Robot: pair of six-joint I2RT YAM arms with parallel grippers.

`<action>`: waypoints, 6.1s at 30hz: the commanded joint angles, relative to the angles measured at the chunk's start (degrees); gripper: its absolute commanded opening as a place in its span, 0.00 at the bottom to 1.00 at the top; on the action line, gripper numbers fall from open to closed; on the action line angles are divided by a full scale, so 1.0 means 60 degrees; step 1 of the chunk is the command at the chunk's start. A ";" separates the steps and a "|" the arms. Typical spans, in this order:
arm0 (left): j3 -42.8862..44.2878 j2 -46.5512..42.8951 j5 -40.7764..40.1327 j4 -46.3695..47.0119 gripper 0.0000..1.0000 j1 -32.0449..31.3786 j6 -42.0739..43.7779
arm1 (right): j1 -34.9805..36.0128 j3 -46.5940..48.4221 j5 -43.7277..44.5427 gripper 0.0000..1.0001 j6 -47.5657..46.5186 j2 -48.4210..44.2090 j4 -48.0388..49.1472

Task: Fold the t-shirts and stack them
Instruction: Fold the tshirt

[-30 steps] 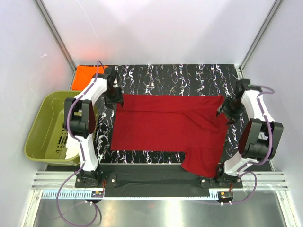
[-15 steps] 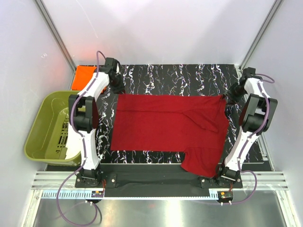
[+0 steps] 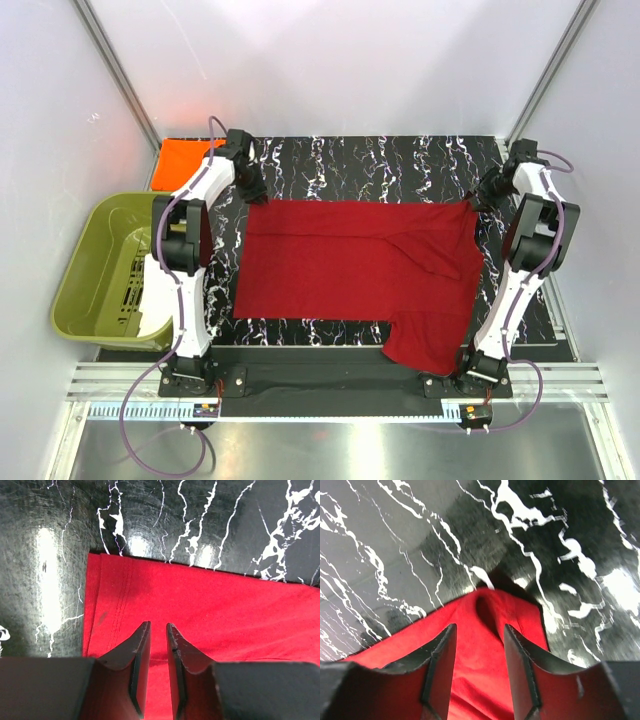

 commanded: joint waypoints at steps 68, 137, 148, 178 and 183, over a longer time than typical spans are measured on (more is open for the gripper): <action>-0.2381 -0.3703 -0.0118 -0.0681 0.53 -0.1602 0.0295 | 0.1499 -0.6262 -0.0433 0.20 0.1200 -0.3830 0.2035; -0.3260 -0.4040 0.1757 0.1224 0.50 -0.4005 0.0413 | 0.1630 -0.2233 -0.3273 0.30 0.1285 -0.1222 0.2429; -0.3391 -0.3996 0.1932 0.1238 0.50 -0.3814 0.0456 | 0.2084 -0.0873 -0.3450 0.00 0.1976 -0.0257 0.1874; 0.0788 -0.0454 -0.1240 0.4712 0.39 -0.5570 0.0119 | 0.1294 0.1005 0.0184 0.57 0.0158 -0.0636 -0.0384; 0.2993 0.1671 -0.2271 0.4270 0.51 -0.6186 0.0032 | 0.0971 0.0348 -0.0256 0.52 0.0437 -0.0987 -0.0047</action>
